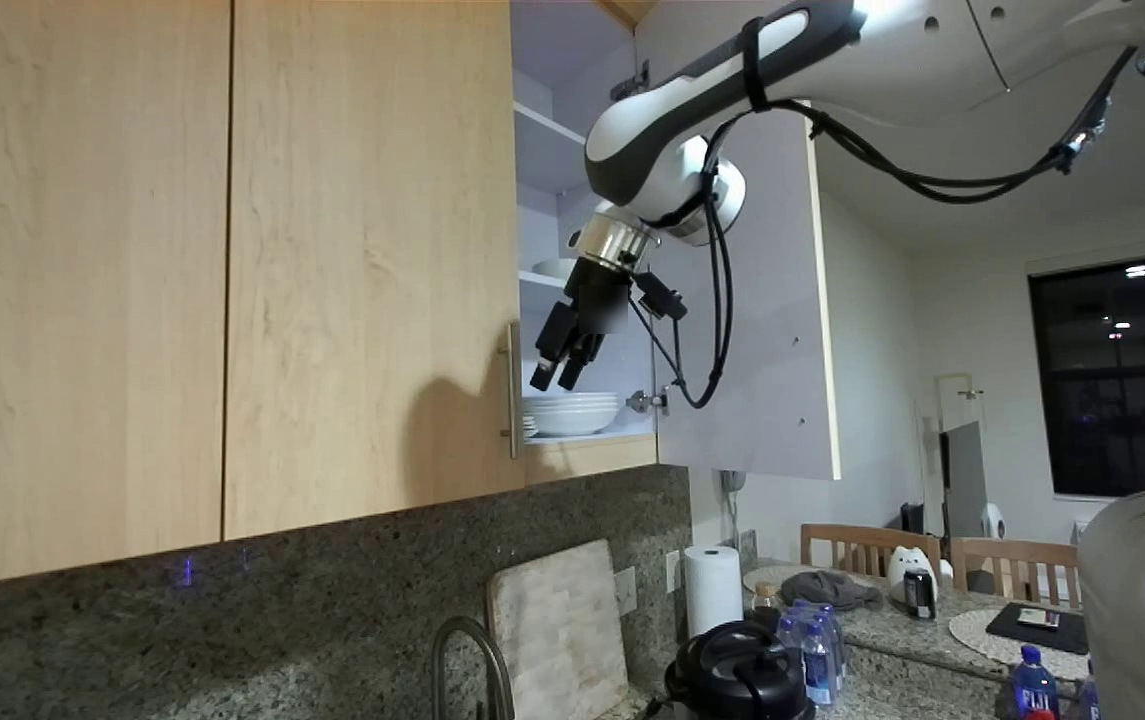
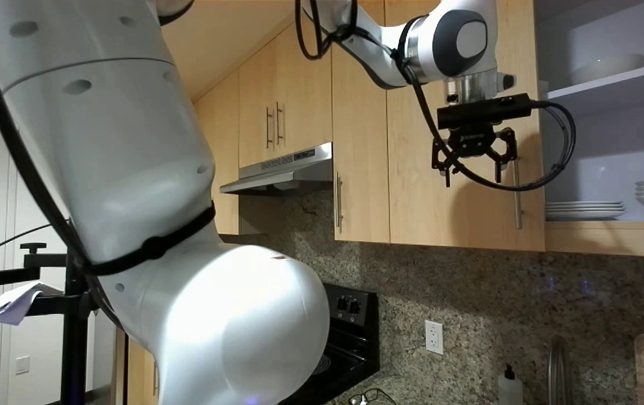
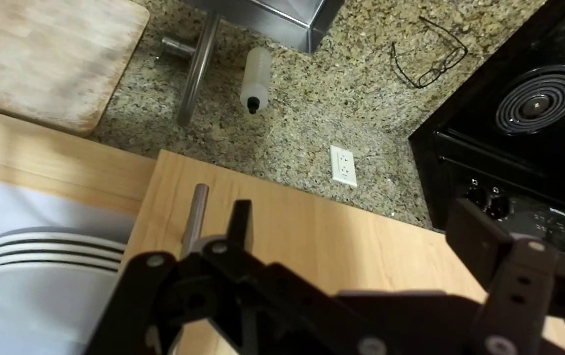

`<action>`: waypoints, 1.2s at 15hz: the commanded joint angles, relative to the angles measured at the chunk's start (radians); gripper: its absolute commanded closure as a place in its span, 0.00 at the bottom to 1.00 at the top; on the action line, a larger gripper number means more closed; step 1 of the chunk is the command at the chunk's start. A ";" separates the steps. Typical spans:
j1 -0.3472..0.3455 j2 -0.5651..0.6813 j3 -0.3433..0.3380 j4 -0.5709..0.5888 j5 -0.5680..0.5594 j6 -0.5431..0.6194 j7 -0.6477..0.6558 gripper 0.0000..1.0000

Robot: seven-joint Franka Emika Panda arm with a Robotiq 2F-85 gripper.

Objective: Open the left door of the first upper cabinet from the right

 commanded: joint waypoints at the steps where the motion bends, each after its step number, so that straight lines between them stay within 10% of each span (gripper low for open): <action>1: -0.029 0.006 0.024 0.004 0.017 -0.005 -0.011 0.00; 8: 0.012 0.051 -0.031 0.051 0.094 -0.024 -0.155 0.00; 18: -0.054 0.238 -0.099 0.228 0.521 -0.119 -0.555 0.00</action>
